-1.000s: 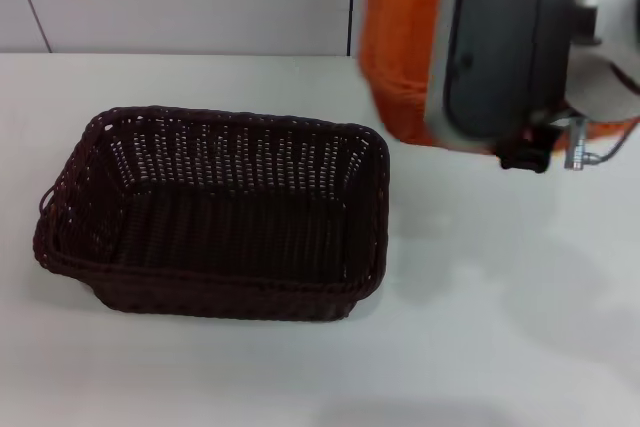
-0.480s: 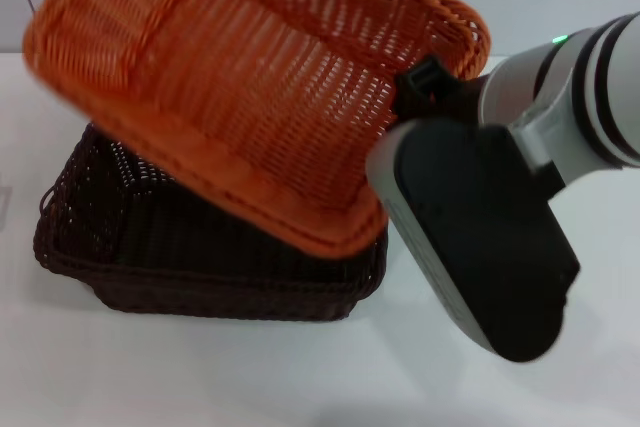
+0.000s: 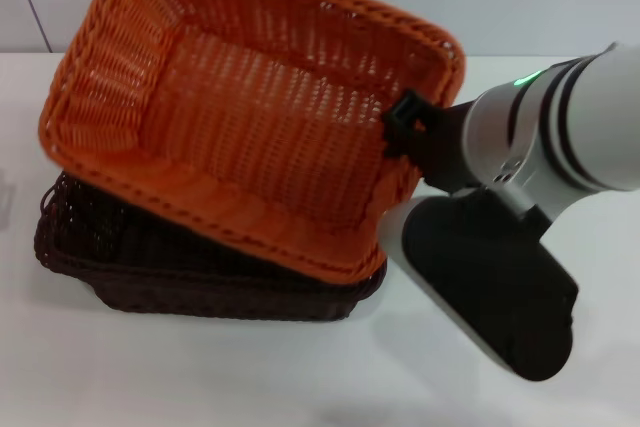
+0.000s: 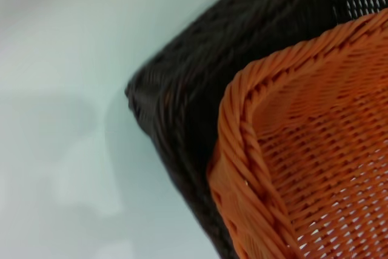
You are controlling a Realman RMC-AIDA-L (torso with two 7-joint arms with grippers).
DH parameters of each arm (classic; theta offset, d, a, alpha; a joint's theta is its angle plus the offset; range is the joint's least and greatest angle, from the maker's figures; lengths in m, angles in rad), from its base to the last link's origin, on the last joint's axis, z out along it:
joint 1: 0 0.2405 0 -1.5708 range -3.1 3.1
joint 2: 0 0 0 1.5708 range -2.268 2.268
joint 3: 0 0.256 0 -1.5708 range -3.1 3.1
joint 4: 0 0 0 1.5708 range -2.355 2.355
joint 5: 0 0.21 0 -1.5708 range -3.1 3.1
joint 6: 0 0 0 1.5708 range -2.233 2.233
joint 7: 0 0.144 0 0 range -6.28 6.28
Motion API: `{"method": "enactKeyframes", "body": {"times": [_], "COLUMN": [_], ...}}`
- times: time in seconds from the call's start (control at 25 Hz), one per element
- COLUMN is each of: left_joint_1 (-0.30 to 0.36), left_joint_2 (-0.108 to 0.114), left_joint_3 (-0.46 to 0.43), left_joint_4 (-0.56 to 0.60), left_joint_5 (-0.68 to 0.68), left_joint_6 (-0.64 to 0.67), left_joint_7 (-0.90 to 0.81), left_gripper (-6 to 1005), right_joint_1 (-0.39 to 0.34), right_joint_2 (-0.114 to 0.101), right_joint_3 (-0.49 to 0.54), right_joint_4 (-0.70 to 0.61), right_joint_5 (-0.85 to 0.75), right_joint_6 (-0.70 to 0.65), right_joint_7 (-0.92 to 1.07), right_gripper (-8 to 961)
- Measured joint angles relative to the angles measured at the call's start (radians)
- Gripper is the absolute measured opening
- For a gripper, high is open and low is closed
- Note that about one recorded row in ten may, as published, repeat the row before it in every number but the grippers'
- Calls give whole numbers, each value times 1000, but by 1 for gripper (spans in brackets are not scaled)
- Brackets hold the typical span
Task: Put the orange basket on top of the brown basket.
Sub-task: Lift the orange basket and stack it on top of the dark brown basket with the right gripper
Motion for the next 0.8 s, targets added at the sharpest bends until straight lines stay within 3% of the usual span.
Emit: {"method": "enactKeyframes", "body": {"times": [0.28,0.68,0.8], "left_joint_1": [-8,-52,-57], "left_joint_2": [0,4,5], "left_joint_3": [2,-7,-10], "left_joint_4": [3,46,51], "left_joint_5": [-1,-3,-3], "left_joint_6": [-4,-8,-10], "left_joint_7": [0,-1,-1], "left_gripper": [800,800,800], "right_joint_1": [3,-112,-141], "right_joint_2": [-2,-2,-2], "right_joint_3": [-40,-80,-75], "right_joint_4": [15,-35,-83], "right_joint_5": [12,-12,-12], "right_joint_6": [39,132,135], "right_joint_7": [5,6,-1], "right_gripper": [160,165,271]}}
